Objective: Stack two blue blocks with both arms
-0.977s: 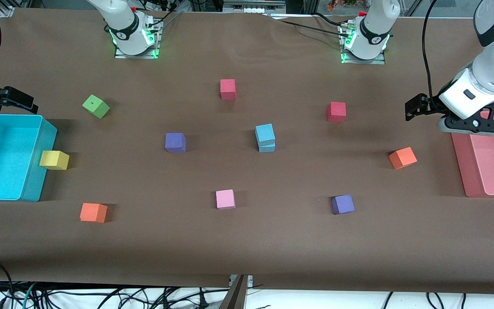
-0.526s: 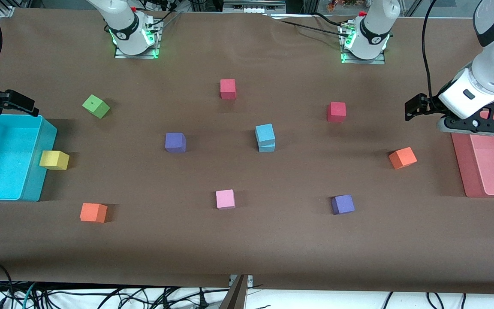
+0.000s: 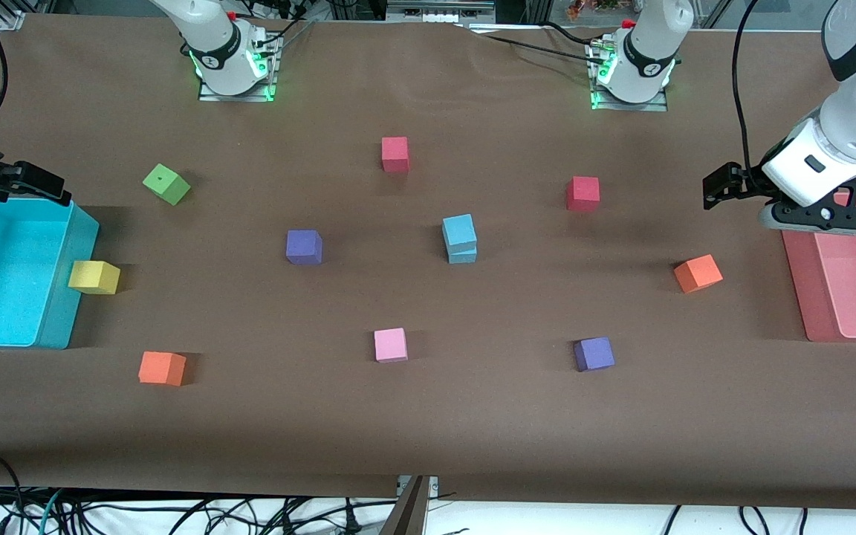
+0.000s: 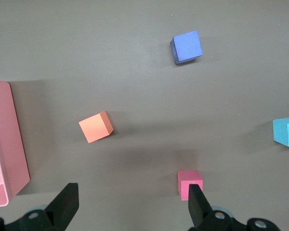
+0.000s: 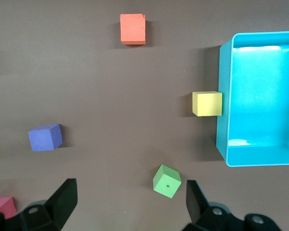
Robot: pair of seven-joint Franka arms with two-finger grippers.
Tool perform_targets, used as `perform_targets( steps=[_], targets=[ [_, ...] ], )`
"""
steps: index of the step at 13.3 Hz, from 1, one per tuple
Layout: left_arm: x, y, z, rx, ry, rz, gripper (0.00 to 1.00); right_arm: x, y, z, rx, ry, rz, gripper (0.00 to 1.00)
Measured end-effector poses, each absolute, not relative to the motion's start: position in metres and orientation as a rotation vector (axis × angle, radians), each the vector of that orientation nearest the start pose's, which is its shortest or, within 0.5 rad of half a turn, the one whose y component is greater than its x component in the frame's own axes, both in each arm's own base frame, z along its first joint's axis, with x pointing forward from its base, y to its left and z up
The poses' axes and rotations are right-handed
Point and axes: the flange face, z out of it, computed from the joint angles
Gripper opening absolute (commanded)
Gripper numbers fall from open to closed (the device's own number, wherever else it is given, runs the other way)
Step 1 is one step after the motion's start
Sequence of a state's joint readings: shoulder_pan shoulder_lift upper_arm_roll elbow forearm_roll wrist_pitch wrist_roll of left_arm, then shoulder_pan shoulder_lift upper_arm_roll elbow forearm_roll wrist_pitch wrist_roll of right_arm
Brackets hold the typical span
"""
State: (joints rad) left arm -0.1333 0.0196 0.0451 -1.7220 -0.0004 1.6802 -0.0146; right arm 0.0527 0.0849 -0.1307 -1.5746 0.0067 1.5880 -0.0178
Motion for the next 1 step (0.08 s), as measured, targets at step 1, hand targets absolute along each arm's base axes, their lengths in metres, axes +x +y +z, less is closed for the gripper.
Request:
perform_targets(
  steps=[1],
  targets=[
    [0.5601,-0.0494,0.5511,-3.134,0.114,0.097,1.0,0.5773,-0.0415,0.5764,-3.139,0.095,0.111,1.0]
  ],
)
